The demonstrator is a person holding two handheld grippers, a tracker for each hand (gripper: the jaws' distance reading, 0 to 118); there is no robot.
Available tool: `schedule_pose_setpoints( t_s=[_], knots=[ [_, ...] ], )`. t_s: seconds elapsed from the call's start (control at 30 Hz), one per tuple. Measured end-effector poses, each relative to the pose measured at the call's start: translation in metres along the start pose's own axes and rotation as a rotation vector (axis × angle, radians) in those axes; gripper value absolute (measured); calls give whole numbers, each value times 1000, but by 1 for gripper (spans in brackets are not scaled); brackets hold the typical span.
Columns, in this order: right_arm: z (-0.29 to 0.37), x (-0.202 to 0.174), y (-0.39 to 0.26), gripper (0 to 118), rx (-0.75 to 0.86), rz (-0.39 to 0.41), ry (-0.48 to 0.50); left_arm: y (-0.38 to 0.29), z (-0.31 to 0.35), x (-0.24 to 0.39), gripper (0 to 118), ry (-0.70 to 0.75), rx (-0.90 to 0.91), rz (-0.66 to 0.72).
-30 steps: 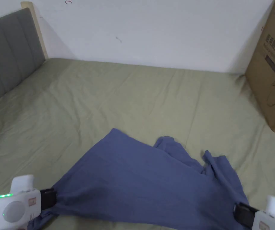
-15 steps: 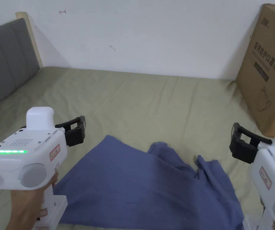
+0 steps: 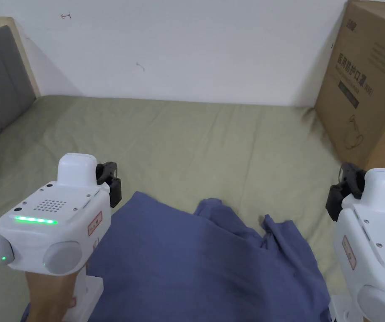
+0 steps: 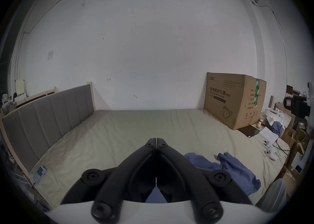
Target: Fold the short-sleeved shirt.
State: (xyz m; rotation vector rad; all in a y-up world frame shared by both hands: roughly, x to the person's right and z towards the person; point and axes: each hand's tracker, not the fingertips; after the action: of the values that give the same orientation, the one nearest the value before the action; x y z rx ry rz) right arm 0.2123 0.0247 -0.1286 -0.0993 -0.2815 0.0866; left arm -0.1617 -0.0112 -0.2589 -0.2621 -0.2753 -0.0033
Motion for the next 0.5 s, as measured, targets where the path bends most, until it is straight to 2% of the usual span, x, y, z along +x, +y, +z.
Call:
schedule_pose_setpoints(
  t_s=[0.17, 0.33, 0.37, 0.43, 0.47, 0.5],
  knots=[
    [-18, 0, -10, 0, -29, 3, -10, 0, -63, -13, 0, -10, -147, -19],
    [-50, 2, -23, 0, -79, 6, -22, -13, -156, -38, 0, -21, -342, 22],
    [-56, 3, -26, 0, -86, 7, -24, -17, -173, -42, 7, -28, -381, 18],
    [-71, 3, -33, 0, -107, 10, -35, -27, -209, -48, 39, -17, -422, 15],
    [-78, 4, -36, 0, -117, 12, -39, -32, -224, -51, 60, -12, -462, 25],
    [-86, 4, -40, 0, -134, 12, -46, -38, -241, -54, 70, 9, -492, 36]
  ],
)
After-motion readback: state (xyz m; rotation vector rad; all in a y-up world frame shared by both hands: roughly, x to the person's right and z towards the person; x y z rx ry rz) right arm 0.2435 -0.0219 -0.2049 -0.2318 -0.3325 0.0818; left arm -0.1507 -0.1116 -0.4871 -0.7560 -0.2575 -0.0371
